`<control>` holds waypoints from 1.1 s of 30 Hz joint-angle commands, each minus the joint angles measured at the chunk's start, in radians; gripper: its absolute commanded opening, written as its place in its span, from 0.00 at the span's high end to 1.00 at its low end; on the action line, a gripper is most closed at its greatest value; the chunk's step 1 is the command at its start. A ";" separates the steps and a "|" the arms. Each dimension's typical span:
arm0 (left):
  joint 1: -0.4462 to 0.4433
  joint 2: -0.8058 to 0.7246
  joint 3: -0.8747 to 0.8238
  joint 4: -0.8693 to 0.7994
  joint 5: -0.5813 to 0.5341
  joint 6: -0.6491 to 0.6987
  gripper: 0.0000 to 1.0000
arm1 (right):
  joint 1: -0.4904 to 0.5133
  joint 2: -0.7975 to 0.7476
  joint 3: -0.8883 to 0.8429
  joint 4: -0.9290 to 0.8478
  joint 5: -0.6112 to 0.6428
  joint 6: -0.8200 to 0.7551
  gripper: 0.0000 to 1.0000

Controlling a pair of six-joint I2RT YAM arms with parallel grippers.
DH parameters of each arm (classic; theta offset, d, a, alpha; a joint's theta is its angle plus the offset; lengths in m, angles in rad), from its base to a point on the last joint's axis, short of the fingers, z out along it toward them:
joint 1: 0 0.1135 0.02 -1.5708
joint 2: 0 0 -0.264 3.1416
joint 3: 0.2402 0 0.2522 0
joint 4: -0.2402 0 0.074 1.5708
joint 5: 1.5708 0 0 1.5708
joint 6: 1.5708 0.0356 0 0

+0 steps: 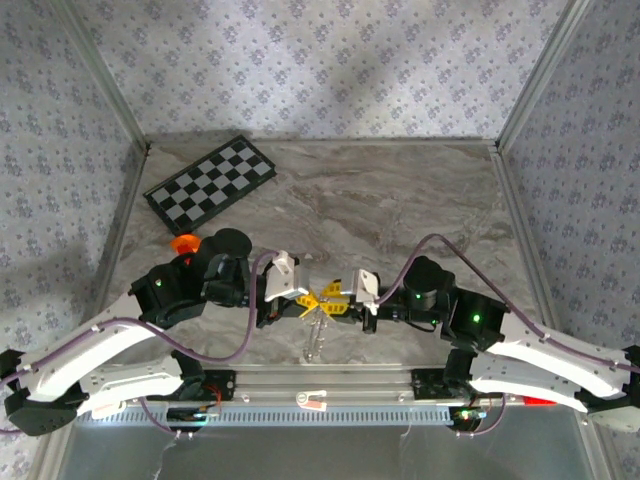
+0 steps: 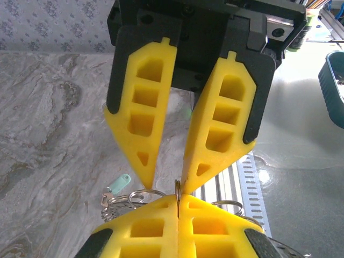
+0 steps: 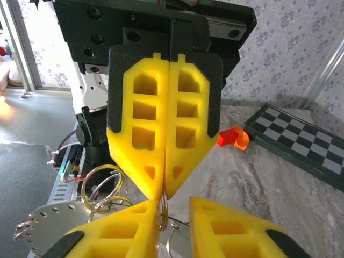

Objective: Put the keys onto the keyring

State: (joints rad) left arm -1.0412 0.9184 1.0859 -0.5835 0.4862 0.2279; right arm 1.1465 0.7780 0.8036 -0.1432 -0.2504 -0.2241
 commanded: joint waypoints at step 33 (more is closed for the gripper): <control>-0.010 -0.151 -0.126 0.282 0.035 -0.147 0.67 | -0.031 -0.095 -0.225 0.588 -0.179 0.172 1.00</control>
State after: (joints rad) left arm -1.0439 0.7841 0.9569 -0.3698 0.4870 0.1097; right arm 1.1229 0.7048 0.5976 0.2237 -0.3763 -0.1169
